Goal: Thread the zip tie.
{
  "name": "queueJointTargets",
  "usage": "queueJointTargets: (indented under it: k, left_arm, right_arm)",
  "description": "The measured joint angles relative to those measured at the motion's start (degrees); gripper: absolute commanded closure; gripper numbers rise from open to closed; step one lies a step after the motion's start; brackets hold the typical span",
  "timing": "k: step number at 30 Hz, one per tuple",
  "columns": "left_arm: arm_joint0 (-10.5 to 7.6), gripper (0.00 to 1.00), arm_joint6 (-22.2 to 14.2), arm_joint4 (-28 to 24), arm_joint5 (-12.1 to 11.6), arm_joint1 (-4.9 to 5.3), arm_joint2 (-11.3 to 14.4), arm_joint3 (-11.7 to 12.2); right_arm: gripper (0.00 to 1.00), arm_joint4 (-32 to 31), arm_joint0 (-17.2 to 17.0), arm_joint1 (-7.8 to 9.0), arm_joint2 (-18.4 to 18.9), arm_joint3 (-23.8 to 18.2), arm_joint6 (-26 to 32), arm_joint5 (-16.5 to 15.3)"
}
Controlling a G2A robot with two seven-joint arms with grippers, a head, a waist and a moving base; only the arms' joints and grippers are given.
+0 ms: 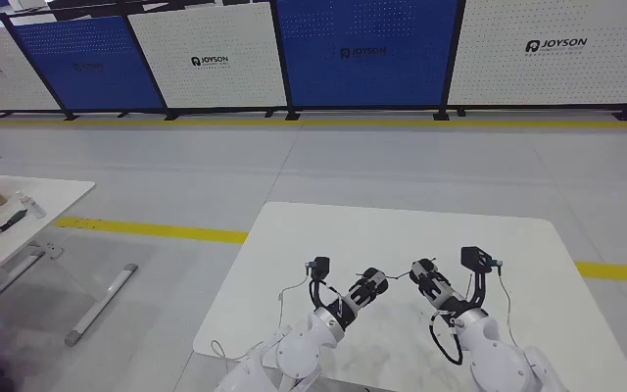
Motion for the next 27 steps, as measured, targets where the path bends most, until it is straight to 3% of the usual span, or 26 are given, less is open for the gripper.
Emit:
queueJointTargets:
  k: [27]
  left_arm:
    - [0.00, 1.00, 0.00, 0.00, 0.00, 0.00, 0.00, 0.00]
  right_arm:
    - [1.00, -0.58, -0.08, -0.42, -0.33, 0.09, 0.98, 0.11]
